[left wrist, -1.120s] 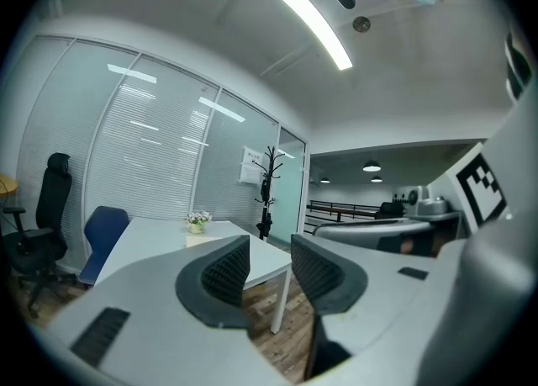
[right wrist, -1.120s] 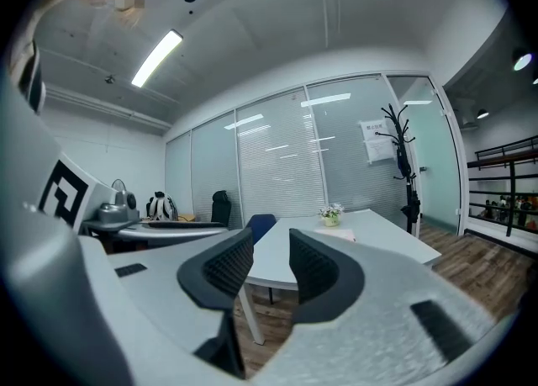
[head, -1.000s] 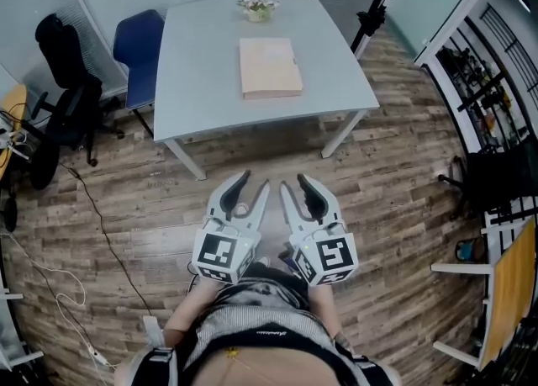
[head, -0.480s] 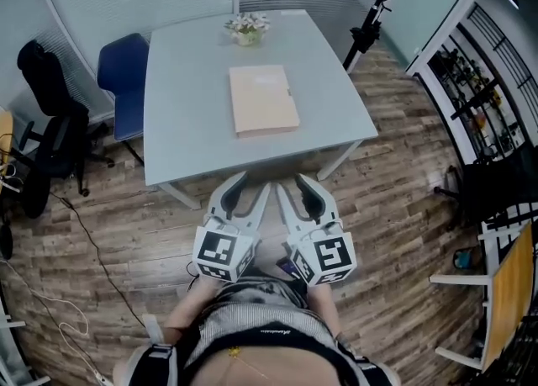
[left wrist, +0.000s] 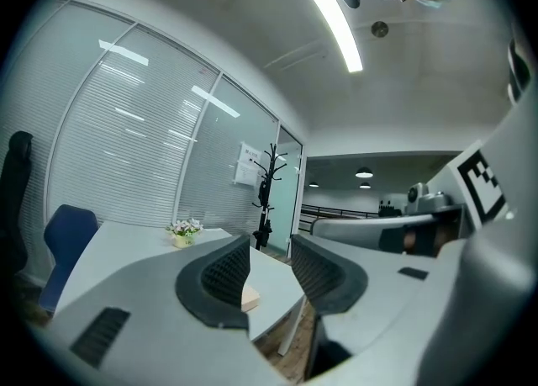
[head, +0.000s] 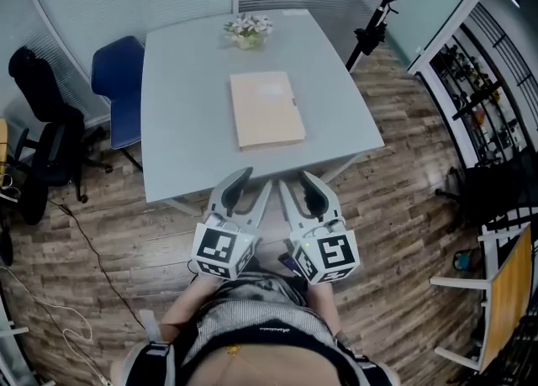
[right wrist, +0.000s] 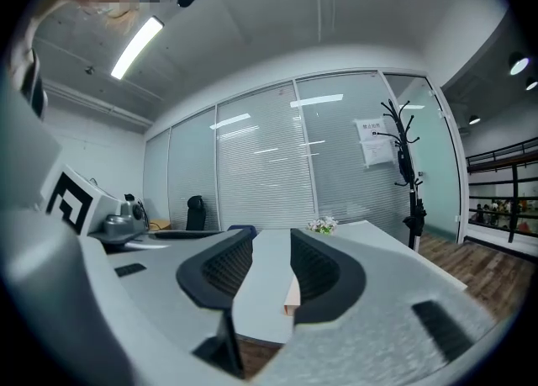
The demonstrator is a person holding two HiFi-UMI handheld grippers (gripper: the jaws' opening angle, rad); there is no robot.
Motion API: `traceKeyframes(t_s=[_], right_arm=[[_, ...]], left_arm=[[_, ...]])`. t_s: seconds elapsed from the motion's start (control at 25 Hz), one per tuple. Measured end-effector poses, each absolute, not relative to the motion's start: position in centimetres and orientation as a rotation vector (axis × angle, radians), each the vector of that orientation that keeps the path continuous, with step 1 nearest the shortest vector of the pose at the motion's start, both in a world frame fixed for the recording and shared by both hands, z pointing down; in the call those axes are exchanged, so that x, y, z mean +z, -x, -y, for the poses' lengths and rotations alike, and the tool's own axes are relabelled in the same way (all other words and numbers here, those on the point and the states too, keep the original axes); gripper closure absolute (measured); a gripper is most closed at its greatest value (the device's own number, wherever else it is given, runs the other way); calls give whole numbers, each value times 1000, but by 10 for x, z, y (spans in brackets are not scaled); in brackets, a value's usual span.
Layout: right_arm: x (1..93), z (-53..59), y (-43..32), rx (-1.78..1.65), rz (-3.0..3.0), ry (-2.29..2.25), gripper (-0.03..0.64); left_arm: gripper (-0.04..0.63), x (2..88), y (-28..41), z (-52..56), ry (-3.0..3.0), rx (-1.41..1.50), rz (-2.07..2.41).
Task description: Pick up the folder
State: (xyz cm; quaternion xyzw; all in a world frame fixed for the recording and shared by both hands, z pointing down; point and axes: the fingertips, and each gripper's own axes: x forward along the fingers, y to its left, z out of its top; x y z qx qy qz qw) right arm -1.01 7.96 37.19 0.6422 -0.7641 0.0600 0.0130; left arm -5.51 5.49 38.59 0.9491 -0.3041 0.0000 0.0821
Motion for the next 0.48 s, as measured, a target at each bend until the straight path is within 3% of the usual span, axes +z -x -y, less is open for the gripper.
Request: traceKeyframes(t_s=[0.48], right_arm=[[382, -29, 15, 235, 2384, -2008, 468]], left_arm=[[465, 390, 62, -2, -2838, 15, 931]])
